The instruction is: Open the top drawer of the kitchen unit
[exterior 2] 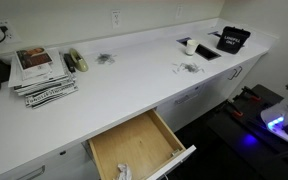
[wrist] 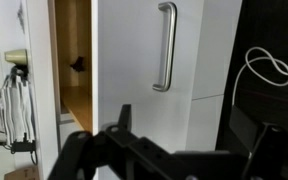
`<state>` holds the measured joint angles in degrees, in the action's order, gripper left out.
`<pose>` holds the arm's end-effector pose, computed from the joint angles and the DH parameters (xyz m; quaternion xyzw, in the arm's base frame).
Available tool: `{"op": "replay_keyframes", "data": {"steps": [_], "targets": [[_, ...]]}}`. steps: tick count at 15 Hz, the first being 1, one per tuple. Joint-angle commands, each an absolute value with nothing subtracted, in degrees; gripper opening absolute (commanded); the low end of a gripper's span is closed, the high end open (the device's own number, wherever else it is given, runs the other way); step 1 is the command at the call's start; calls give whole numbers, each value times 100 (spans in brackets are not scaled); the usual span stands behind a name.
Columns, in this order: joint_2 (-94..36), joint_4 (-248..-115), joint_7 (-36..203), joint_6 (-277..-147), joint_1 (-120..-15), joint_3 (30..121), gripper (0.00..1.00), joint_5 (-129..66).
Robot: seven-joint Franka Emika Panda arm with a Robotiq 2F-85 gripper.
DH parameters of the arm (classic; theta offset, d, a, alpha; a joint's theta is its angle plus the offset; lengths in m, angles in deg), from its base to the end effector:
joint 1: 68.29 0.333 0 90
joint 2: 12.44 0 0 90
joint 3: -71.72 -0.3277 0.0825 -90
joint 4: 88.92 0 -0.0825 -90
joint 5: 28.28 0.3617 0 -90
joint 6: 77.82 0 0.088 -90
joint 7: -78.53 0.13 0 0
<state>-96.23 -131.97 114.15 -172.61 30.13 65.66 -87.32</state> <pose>-0.0417 0.7174 0.0173 0.6325 0.6113 0.2952 0.3729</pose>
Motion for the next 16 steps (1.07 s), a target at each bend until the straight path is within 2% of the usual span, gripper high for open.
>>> {"op": "replay_keyframes", "data": {"steps": [1, 4, 11, 12, 16], "targets": [[-8959, -14038, 11262, -18303, 2644, 6404, 100, -8850], [-8432, -14759, 11325, -19141, 2326, 6458, 100, -9063], [-7257, -16254, 11418, -20191, 1545, 6513, 100, -9531], [-7940, -15307, 11313, -19919, 1818, 6657, 100, -9233], [-7548, -15823, 11319, -20119, 1608, 6615, 100, -9349]]}}
